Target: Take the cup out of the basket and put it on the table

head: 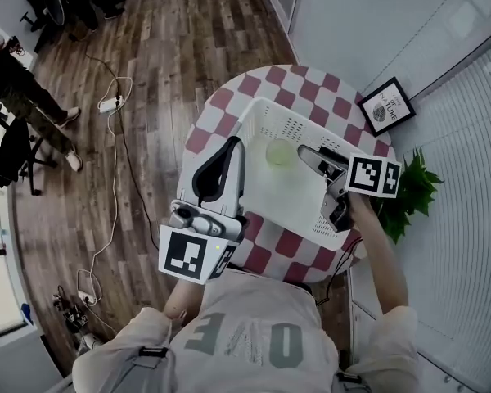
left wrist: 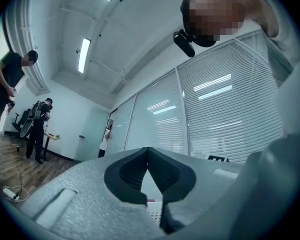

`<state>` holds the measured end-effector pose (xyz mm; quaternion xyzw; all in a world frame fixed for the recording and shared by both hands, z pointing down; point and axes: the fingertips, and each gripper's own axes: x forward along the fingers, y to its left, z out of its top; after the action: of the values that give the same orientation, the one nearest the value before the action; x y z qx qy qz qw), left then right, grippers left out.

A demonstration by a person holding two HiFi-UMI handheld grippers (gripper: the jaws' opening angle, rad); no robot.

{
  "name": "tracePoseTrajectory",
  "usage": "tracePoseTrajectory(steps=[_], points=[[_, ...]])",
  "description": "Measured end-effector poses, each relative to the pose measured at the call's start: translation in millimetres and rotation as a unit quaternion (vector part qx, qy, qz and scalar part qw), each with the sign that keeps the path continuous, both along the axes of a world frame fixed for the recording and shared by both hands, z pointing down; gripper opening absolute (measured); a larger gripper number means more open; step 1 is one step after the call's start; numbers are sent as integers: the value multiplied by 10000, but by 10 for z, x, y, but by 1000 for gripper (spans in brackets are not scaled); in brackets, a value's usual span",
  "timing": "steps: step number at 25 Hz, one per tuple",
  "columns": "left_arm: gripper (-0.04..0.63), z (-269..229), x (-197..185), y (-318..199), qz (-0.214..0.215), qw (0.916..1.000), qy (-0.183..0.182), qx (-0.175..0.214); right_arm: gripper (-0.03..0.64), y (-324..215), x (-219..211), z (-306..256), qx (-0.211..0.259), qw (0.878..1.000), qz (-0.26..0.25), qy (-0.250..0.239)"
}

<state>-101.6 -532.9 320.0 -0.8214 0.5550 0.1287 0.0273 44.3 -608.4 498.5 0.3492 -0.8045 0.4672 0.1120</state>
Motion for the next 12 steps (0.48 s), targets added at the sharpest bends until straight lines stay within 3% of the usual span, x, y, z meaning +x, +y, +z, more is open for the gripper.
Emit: tracePoseTrajectory(steps=[2,5,12], points=[[6,103,-73,-29,-55,9999,26,-99,364,-41,-113,371,-597,9981,-67,96],[6,307,-173,-41,-214,9992,-64,-334,364,-90,-223,848,-1076,9929,-62,511],[6,624,-482,-146,-500,9967,19,-633,347,-318,-395,1608,-1189,9813,-64,1515]])
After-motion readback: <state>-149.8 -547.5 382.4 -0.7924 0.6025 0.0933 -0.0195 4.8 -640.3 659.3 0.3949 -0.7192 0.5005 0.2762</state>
